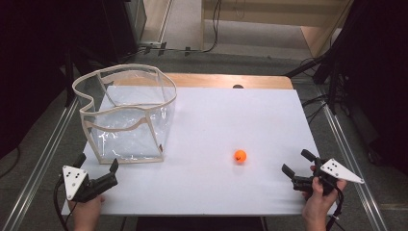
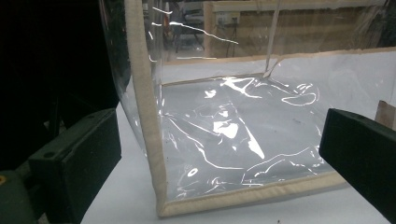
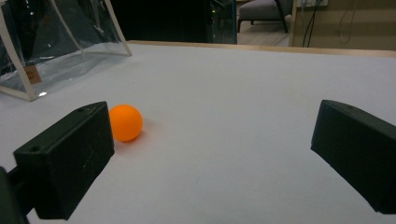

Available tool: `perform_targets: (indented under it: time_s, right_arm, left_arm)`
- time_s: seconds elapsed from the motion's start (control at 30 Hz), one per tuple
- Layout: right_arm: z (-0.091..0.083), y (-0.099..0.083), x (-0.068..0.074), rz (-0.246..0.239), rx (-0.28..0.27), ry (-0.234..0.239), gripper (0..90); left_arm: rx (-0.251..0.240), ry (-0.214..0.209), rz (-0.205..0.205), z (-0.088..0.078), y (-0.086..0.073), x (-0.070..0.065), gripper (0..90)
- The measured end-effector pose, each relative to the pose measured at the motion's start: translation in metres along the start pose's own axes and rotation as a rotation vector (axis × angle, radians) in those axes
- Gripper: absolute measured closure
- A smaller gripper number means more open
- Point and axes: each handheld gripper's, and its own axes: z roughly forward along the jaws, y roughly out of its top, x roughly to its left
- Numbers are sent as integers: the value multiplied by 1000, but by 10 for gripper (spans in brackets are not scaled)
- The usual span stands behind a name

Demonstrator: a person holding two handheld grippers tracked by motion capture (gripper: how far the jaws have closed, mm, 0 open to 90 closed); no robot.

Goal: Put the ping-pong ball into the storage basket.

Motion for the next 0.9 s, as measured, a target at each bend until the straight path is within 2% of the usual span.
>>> perform_targets:
  time_s: [0.37, 0.5, 0.53, 0.7, 0.77, 0.9]
  right_arm:
    - [2, 17, 15, -55, 48, -11, 0]
    - [1, 24, 19, -58, 50, 7, 0]
    - [2, 29, 21, -79, 69, 9, 0]
    - [4, 36, 24, -94, 85, 16, 0]
    - [7, 41, 26, -123, 109, 19, 0]
    - [13, 49, 28, -121, 120, 34, 0]
  left_arm:
    - [0, -2, 1, -1, 0, 0, 0]
    - [-1, -7, 5, -1, 0, -1, 0]
    - [0, -6, 2, -1, 0, -1, 0]
    - [0, -12, -2, -1, -1, 0, 0]
    - [5, -10, 1, -1, -1, 0, 0]
    - [2, -11, 0, -2, -1, 0, 0]
